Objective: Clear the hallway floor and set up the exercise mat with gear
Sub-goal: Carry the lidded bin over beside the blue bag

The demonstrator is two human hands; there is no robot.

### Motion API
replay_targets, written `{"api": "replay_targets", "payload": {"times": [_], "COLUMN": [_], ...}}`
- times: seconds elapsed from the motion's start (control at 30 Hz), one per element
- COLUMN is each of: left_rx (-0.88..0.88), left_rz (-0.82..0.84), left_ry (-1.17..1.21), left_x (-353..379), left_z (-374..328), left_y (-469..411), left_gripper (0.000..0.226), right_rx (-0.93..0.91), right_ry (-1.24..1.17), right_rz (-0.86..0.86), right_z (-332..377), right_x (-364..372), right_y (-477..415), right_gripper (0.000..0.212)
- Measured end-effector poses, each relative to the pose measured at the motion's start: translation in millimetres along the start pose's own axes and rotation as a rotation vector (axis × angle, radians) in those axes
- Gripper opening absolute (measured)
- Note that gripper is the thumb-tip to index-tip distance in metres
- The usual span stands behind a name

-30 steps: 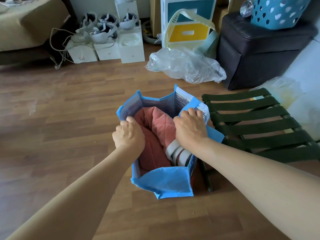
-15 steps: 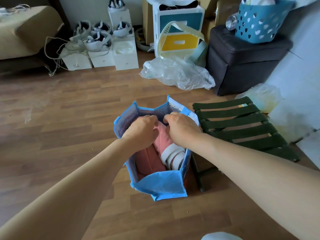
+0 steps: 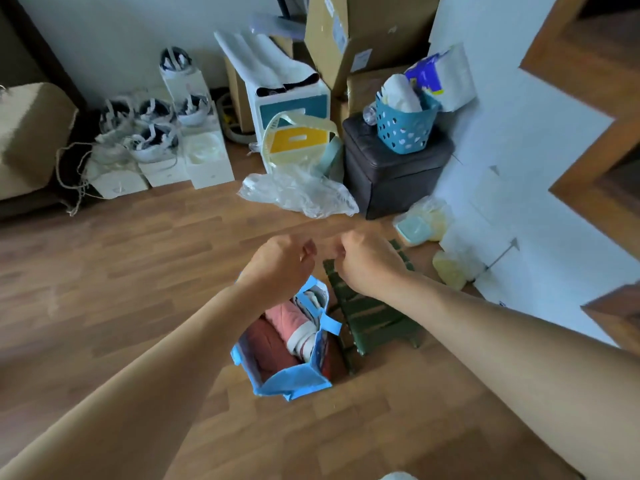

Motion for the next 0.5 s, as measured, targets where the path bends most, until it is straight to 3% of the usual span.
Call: {"api": "replay_targets", "payload": {"times": [0.23,0.5], "left_rx": [0.189,0.617], "left_rz": [0.018,0.063], "left_ry": [0.006,0.066], "left_x": [-113.9,-199.8], "left_z": [-147.6,-293.6], "left_y": [28.0,99.8], "left_gripper": [0.016,0.018], "right_rx": [0.102,0.316], "right_ry": [-0.182,-0.244], "right_rz": [-0.123,-0.441], "right_z": [21.0,29.0], "right_x": [-182.0,-313.6], "right_y": [68.4,208.5], "right_gripper": [0.022,0.014]}}
Point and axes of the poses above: each hand's wrist, its own y-axis away from the middle knuckle, its own x-axis out of the palm, z = x × y, the point moved 3 cm from there along -y, towards the middle knuckle, and after that the axes turned 2 degrees about -z, right-handed, at the moved point
